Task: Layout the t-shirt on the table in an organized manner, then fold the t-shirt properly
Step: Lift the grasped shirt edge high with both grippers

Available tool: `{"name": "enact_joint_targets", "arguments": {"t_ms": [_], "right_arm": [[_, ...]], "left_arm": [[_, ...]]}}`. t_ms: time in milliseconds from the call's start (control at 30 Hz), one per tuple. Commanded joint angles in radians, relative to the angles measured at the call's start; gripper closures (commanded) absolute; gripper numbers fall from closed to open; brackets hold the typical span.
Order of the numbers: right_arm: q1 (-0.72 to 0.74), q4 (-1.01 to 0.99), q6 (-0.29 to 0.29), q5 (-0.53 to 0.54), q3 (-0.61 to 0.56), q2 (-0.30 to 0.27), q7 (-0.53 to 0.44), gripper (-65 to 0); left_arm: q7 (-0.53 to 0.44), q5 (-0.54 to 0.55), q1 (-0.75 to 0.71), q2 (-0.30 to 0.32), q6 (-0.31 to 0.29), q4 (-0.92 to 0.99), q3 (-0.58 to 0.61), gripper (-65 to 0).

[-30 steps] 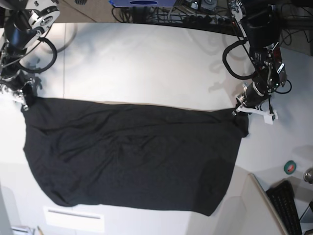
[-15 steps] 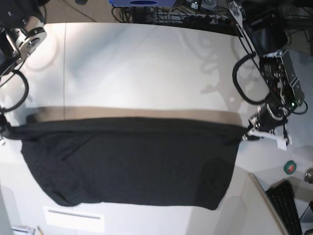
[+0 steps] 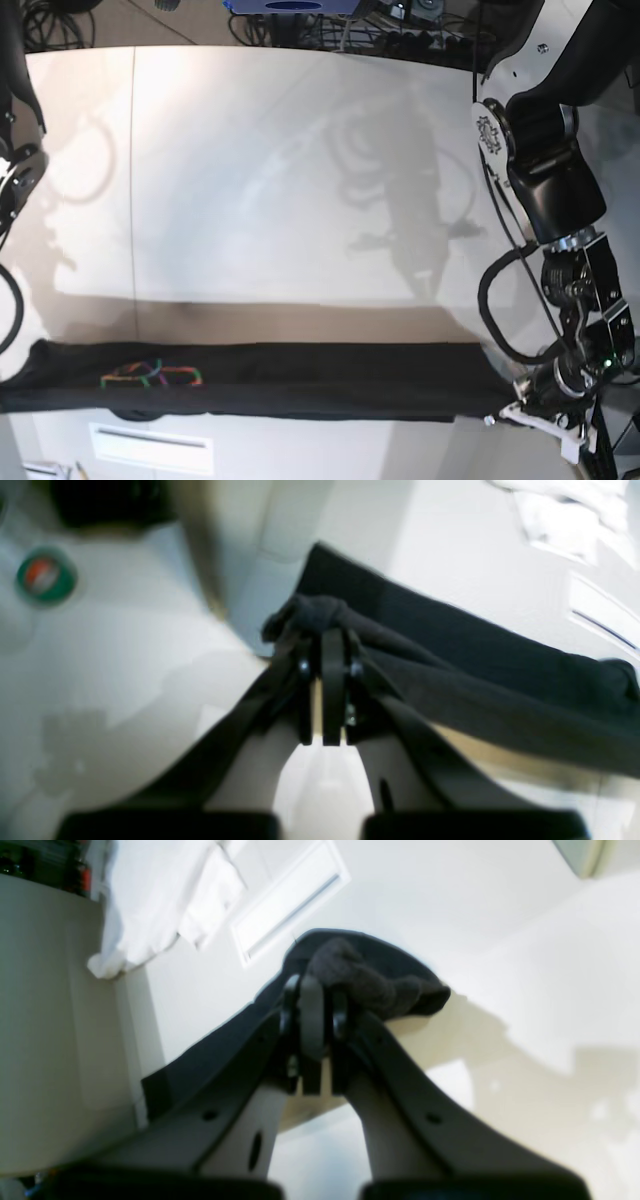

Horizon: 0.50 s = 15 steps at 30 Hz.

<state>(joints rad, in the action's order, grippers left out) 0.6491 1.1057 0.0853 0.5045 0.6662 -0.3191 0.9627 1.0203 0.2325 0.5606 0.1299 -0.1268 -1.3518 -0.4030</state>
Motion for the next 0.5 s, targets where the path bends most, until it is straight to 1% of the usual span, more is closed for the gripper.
{"name": "enact_joint_targets", "arguments": {"t_ms": [0,67,167,267,367,433,467], "right_arm": [[0.038,0.023,-0.002,0.012,0.0,-0.031,-0.021,0.0],[0.041,0.034,0.0,0.013,0.013,-0.05,0.015,0.0],[0.011,0.098,0.006,0.015,0.016,-0.059,0.089,0.0],[-0.081,0.195,0.008,0.015,0.06,-0.05,0.154,0.0],[-0.22,0.287,0.008,0.015,0.126,0.002,0.177,0.0],[-0.315,0.311,0.011,0.015,0.16,0.033,0.172,0.0],[-0.36,0.313,0.023,0.015,0.175,0.053,0.164,0.0]], "left_arm": [[-0.021,-0.003,0.039,0.014,0.003,-0.022,0.002,0.0],[-0.011,0.0,0.039,0.015,0.003,-0.031,-0.001,0.0],[0.051,0.001,0.014,0.02,0.003,-0.084,-0.004,0.0],[0.078,0.001,-0.096,0.018,0.003,-0.202,-0.004,0.0],[0.078,0.001,-0.259,0.014,0.003,-0.298,-0.003,0.0],[0.071,0.001,-0.353,0.014,0.003,-0.309,-0.003,0.0],[0.071,0.001,-0.394,0.014,0.003,-0.306,-0.004,0.0]]}}
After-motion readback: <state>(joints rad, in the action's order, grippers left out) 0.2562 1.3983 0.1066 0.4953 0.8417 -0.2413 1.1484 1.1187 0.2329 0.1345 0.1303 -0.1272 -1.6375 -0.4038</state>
